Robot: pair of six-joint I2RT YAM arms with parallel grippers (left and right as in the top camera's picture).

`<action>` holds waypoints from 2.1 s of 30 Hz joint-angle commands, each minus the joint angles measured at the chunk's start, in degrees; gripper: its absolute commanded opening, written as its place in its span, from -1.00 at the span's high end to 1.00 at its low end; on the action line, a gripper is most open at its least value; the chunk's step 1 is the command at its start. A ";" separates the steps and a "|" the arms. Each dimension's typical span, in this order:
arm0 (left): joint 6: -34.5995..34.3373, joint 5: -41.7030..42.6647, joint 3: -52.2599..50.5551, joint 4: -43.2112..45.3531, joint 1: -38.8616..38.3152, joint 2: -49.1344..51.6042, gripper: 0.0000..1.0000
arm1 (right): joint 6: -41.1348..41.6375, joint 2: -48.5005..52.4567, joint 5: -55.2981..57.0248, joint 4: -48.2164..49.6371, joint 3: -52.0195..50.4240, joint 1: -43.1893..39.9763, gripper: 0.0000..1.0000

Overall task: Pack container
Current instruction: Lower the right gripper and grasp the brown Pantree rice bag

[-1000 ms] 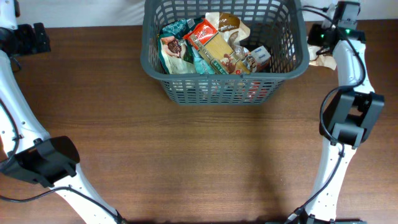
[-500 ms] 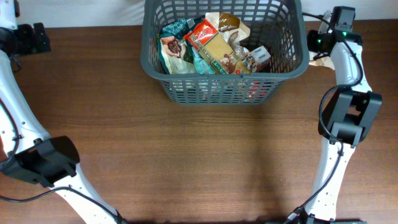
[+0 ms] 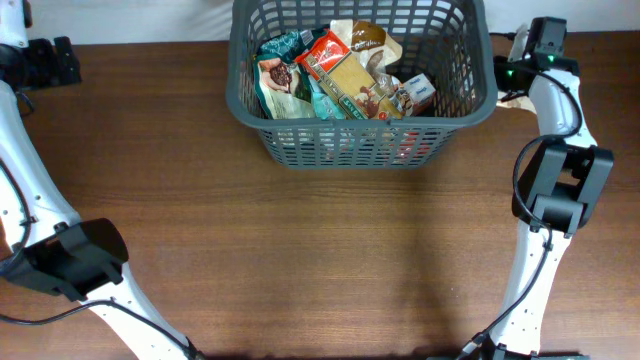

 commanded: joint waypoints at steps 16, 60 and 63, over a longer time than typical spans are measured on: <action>0.92 0.42 -0.22 0.15 0.07 0.48 -0.98 | -0.13 0.98 -0.48 -16.09 -3.26 -0.28 0.93; 0.96 0.22 -0.22 1.46 0.11 0.48 -0.98 | -4.07 0.96 -7.98 -23.67 -3.30 -0.17 -0.98; 0.94 0.24 -0.22 1.14 0.11 0.48 -0.99 | -4.04 0.96 -8.17 -22.34 -3.30 -0.17 -0.98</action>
